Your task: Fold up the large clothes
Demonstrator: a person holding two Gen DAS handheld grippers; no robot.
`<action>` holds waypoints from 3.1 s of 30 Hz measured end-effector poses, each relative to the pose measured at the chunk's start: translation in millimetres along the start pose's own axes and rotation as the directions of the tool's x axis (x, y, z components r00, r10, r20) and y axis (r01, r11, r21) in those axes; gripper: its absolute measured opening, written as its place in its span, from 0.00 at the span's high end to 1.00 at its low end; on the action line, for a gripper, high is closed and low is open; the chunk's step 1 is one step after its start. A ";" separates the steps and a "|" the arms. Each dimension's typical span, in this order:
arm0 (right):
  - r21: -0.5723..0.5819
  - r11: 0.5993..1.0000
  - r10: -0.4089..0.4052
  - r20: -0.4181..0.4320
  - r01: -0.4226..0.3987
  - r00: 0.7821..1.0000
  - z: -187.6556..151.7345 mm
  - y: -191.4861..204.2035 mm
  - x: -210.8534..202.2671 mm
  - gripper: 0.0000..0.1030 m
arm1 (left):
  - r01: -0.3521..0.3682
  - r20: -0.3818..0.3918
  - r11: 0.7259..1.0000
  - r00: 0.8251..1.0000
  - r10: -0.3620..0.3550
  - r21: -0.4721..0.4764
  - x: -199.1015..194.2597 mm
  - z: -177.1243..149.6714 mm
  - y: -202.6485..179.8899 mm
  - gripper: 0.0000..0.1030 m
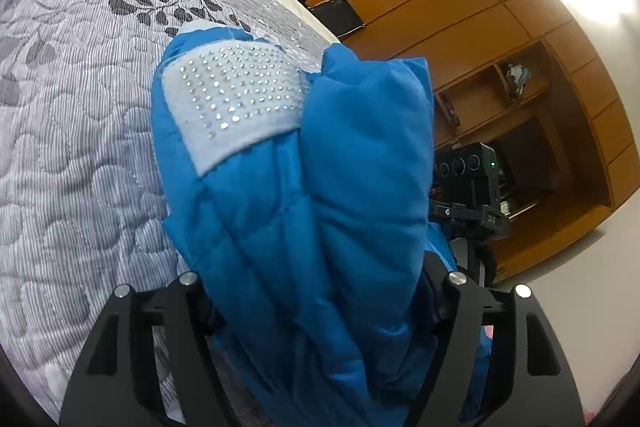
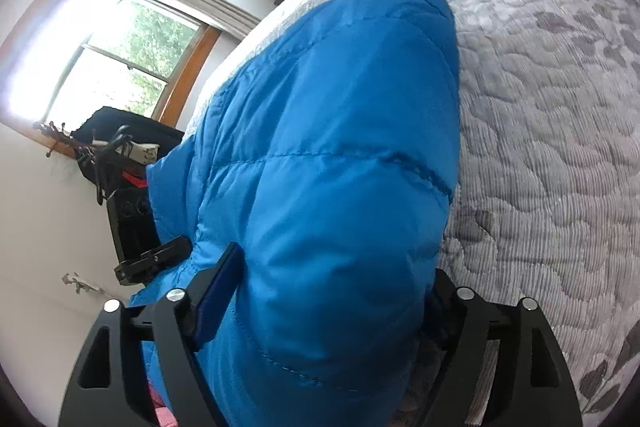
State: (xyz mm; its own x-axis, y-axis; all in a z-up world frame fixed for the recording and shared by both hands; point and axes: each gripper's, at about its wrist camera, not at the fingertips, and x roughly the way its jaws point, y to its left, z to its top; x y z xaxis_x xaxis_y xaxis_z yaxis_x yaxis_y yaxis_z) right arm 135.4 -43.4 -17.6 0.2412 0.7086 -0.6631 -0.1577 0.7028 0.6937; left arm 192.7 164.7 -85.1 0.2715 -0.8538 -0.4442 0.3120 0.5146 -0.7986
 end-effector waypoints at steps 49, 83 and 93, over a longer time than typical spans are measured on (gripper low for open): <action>-0.133 0.829 -0.508 0.230 0.543 0.830 -162.0 77.4 -81.9 0.04 | -0.611 0.232 0.778 0.786 0.574 0.146 -72.6 -118.4 -141.7 0.05; -0.091 0.726 -0.615 0.359 0.682 0.702 -193.8 118.0 -90.4 0.04 | -0.819 0.315 0.571 0.556 0.769 0.051 -76.1 -175.8 -198.9 0.03; -0.103 0.714 -0.628 0.341 0.692 0.699 -193.8 118.7 -83.4 0.04 | -0.808 0.274 0.589 0.571 0.774 0.022 -74.0 -176.7 -188.6 0.03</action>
State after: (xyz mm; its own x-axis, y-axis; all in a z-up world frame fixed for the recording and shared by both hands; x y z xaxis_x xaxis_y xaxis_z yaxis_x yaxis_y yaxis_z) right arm -89.1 -6.8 65.5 0.5945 0.0327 -0.8035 -0.0448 0.9990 0.0075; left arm -47.1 117.0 26.6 0.6459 -0.0679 -0.7604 -0.0157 0.9946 -0.1021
